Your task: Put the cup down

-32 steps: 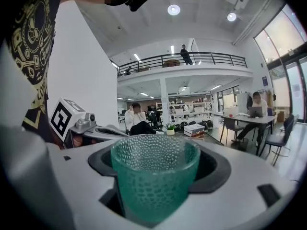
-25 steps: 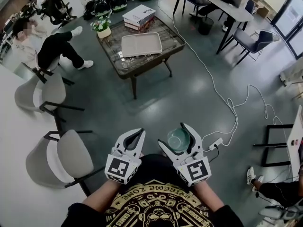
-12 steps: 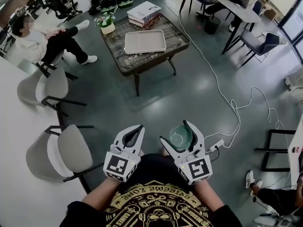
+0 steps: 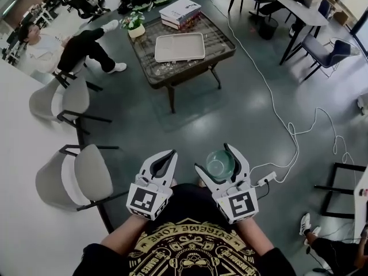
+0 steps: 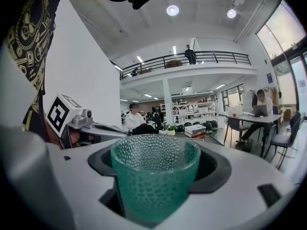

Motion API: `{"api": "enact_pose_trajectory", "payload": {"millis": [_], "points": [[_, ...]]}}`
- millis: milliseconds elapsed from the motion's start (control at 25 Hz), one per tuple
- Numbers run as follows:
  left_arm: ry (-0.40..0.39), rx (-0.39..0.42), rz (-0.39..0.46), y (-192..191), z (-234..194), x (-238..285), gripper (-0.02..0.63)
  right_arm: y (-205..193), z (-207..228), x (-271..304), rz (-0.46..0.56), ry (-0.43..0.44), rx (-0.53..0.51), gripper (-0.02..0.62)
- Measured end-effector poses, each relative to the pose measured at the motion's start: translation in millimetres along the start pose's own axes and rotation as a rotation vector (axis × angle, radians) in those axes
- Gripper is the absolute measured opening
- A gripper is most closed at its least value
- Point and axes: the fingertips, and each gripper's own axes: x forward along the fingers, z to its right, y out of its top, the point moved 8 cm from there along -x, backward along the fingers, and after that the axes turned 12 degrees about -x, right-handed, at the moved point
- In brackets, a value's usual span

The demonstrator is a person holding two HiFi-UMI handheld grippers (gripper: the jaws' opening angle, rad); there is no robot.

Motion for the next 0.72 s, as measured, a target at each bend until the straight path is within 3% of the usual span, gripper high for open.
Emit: {"api": "enact_pose_trajectory", "payload": {"millis": [240,520,720], "points": [[0.025,0.006,0.010,-5.3,23.7,10.5,-0.012,-15.1,6.7,-13.9,0.060,0.076,-0.001,0.399],[0.047,0.016,-0.010,-5.1,23.5,12.8,-0.012,-15.6,22.0,-13.4,0.018,0.029,0.005,0.399],[0.015,0.005,-0.015,1.3,10.4,34.8,-0.012,-14.8,31.4,-1.0,-0.007,0.009,-0.003,0.399]]}}
